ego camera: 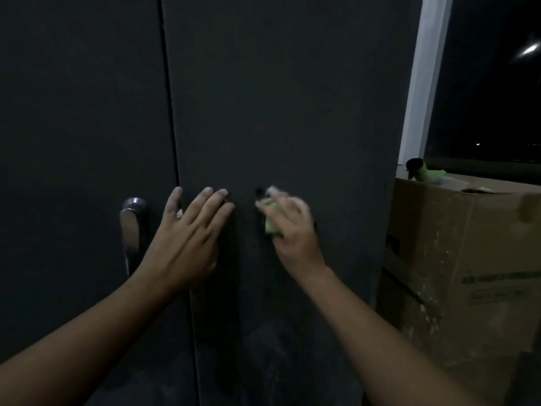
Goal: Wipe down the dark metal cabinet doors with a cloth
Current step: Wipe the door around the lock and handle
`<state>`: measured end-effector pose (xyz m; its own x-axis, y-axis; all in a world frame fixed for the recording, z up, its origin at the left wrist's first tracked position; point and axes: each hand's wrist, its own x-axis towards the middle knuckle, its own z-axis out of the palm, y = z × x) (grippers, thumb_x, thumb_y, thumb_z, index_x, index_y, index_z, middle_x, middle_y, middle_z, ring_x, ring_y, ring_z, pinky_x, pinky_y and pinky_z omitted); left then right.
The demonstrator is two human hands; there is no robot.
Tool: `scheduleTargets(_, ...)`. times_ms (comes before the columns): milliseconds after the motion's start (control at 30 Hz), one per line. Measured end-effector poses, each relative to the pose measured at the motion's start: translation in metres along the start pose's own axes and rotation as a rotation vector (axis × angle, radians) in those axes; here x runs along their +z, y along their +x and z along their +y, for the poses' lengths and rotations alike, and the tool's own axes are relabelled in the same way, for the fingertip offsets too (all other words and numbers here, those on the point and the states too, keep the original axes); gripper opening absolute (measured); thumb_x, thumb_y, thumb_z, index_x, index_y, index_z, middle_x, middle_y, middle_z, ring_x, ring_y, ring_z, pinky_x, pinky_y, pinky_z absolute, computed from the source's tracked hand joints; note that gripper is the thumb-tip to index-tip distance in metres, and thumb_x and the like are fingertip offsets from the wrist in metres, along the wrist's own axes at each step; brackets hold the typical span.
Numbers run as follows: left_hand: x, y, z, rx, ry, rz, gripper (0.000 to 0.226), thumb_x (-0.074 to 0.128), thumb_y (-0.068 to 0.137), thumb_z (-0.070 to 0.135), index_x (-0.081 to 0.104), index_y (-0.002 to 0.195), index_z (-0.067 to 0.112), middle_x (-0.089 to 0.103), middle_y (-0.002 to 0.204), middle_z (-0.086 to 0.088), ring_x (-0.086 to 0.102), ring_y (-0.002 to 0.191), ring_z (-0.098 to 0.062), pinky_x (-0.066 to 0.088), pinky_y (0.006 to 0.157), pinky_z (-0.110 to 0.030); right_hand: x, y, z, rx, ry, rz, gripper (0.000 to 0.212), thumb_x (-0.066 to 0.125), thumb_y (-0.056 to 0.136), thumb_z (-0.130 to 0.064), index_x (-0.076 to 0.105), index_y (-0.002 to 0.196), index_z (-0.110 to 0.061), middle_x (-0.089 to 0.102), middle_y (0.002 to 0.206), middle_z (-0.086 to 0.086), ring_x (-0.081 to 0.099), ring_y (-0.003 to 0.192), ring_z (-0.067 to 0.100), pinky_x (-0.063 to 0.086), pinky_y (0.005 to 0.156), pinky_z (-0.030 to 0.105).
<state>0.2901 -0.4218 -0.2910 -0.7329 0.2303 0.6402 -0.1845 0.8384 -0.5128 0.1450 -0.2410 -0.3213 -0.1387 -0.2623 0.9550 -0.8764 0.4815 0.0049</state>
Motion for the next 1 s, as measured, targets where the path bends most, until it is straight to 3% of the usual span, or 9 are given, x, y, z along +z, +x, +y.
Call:
scheduleTargets(133,-0.02,-0.016,-0.028,-0.033,-0.014,-0.08,0.076,0.032,0.082,0.038,0.032,0.154,0.014,0.034,0.157,-0.014,0.04,0.141,-0.031,0.014,0.112,-0.067,0.0,-0.044,0.0,-0.302,-0.038,-0.377,0.044,0.053,0.087,-0.012,0.068,0.124,-0.029,0.053,0.146,-0.006,0.046,0.119,0.02,0.044,0.097,0.039)
scheduleTargets(233,-0.033,-0.031,-0.049,-0.082,-0.009,-0.133,0.08,0.063,0.079,0.034,0.038,0.151,0.012,0.042,0.149,-0.02,0.045,0.134,-0.037,0.021,0.108,-0.071,-0.016,-0.028,0.007,-0.397,-0.025,-0.521,0.053,0.053,0.082,-0.003,0.064,0.128,-0.028,0.051,0.148,-0.004,0.053,0.123,0.023,0.047,0.099,0.04)
scheduleTargets(333,-0.051,-0.043,-0.07,-0.184,-0.069,-0.179,0.088,0.08,0.074,0.033,0.039,0.149,0.014,0.043,0.146,-0.014,0.041,0.135,-0.033,0.033,0.109,-0.06,-0.033,0.019,-0.012,-0.116,0.14,-0.328,0.077,0.053,0.062,0.014,0.061,0.133,-0.014,0.053,0.145,0.006,0.053,0.129,0.025,0.032,0.113,0.023)
scheduleTargets(433,-0.066,-0.049,-0.089,-0.216,-0.235,-0.124,0.056,0.061,0.093,0.038,0.044,0.145,0.025,0.043,0.147,-0.002,0.032,0.137,-0.025,0.038,0.108,-0.041,-0.048,0.077,-0.043,0.29,0.325,-0.018,0.073,0.059,0.072,0.015,0.056,0.139,-0.013,0.05,0.147,0.001,0.042,0.139,0.012,0.021,0.114,0.009)
scheduleTargets(500,-0.074,-0.056,-0.099,-0.21,-0.254,-0.133,0.05,0.055,0.096,0.037,0.043,0.144,0.031,0.043,0.147,0.004,0.029,0.138,-0.022,0.038,0.107,-0.036,-0.048,0.111,-0.063,0.339,0.339,0.007,0.065,0.061,0.079,0.009,0.056,0.14,-0.014,0.049,0.149,0.004,0.042,0.14,0.014,0.021,0.113,0.008)
scheduleTargets(700,-0.078,-0.085,-0.128,-0.399,-0.347,-0.234,0.065,0.053,0.097,0.036,0.022,0.154,0.029,0.03,0.157,0.003,0.019,0.144,-0.023,0.025,0.119,-0.048,-0.002,0.138,-0.122,0.142,0.18,-0.156,0.061,0.054,0.085,0.007,0.053,0.142,-0.014,0.034,0.158,0.01,0.03,0.146,0.034,0.035,0.116,0.046)
scheduleTargets(767,-0.081,-0.095,-0.14,-0.45,-0.375,-0.264,0.066,0.052,0.097,0.036,0.019,0.154,0.028,0.026,0.159,0.002,0.016,0.145,-0.025,0.022,0.12,-0.05,0.018,0.127,-0.139,-0.078,0.149,-0.267,0.062,0.049,0.083,0.006,0.052,0.142,-0.013,0.036,0.157,0.012,0.033,0.144,0.038,0.037,0.113,0.055)
scheduleTargets(867,-0.086,-0.11,-0.156,-0.51,-0.411,-0.289,0.065,0.052,0.098,0.037,0.02,0.154,0.029,0.027,0.158,0.001,0.016,0.145,-0.026,0.021,0.12,-0.051,0.042,0.11,-0.157,-0.393,0.093,-0.512,0.065,0.051,0.079,0.008,0.053,0.14,-0.015,0.037,0.157,0.007,0.034,0.144,0.036,0.037,0.111,0.058)
scheduleTargets(1000,-0.093,-0.128,-0.175,-0.593,-0.473,-0.31,0.066,0.053,0.098,0.035,0.02,0.154,0.03,0.031,0.155,0.001,0.015,0.145,-0.027,0.023,0.118,-0.049,0.033,0.131,-0.162,-0.47,0.081,-0.55,0.064,0.052,0.076,0.014,0.063,0.132,-0.015,0.046,0.152,0.001,0.041,0.141,0.029,0.045,0.105,0.052)
